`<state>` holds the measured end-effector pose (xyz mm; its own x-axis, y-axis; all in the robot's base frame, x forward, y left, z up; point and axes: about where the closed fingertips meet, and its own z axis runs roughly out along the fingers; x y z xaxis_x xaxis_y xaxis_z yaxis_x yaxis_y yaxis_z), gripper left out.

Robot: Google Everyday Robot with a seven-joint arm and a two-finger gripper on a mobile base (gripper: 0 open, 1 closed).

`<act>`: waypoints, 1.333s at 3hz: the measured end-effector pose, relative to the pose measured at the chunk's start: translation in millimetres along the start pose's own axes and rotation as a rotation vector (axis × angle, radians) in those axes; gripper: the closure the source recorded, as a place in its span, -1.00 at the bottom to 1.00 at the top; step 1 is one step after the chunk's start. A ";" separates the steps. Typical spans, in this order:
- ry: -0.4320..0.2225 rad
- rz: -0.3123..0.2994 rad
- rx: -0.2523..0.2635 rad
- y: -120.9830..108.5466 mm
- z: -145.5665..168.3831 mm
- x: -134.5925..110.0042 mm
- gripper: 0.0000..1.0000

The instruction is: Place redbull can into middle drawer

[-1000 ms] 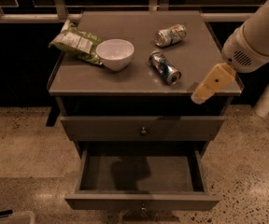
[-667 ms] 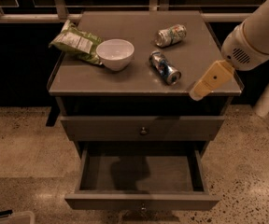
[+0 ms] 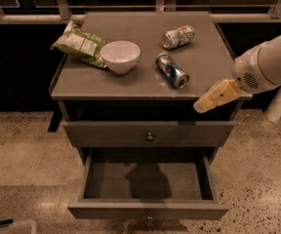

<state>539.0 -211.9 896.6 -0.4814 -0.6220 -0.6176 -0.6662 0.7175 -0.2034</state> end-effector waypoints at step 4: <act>-0.073 -0.098 -0.008 -9.6 130.4 -75.7 -1.00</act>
Offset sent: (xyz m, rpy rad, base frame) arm 0.0936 0.0709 -0.0420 0.0078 -0.0992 0.1058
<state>656.1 -130.8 846.3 -0.3709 -0.6644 -0.6489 -0.7127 0.6516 -0.2598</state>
